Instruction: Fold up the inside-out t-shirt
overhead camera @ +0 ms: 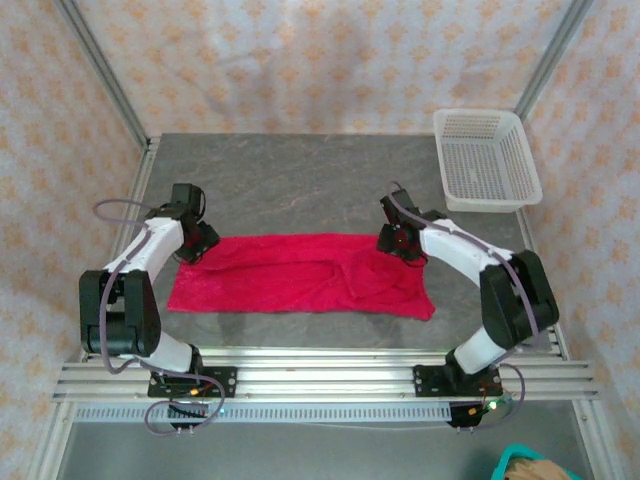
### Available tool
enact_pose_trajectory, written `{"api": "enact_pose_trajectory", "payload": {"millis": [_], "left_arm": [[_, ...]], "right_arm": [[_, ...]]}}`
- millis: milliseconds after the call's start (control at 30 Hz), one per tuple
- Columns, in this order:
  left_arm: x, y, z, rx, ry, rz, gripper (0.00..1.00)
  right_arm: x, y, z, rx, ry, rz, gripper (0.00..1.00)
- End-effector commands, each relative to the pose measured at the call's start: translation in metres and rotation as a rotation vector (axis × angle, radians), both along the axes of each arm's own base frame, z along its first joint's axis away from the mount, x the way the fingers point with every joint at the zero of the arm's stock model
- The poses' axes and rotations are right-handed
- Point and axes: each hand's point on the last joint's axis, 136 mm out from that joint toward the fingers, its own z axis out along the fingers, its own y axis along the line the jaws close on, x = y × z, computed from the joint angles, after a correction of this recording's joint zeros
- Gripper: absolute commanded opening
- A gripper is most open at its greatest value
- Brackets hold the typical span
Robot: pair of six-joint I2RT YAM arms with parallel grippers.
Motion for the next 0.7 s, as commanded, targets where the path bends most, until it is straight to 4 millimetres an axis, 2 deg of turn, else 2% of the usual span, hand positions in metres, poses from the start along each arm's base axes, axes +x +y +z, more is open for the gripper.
{"api": "enact_pose_trajectory", "payload": {"millis": [0,267,400,533,600,667], "left_arm": [[0.004,0.001,-0.001,0.021,0.005,-0.004,0.46],[0.007,-0.002,-0.009,0.003,0.020,-0.009,0.45],[0.008,-0.002,-0.002,0.005,0.007,-0.012,0.45],[0.007,0.000,0.007,0.017,0.002,-0.018,0.45],[0.007,0.000,0.012,0.021,-0.004,-0.021,0.45],[0.008,-0.001,0.015,0.015,-0.015,-0.020,0.45]], "right_arm": [[-0.018,0.012,-0.008,0.054,0.076,0.076,0.48],[-0.091,0.011,-0.013,0.088,0.105,0.063,0.52],[-0.114,0.004,-0.019,0.131,0.118,0.002,0.52],[-0.113,0.000,0.001,0.132,0.080,-0.008,0.53],[-0.103,-0.003,0.026,0.118,0.015,-0.017,0.55],[-0.090,0.000,0.044,0.128,-0.042,-0.018,0.57]]}}
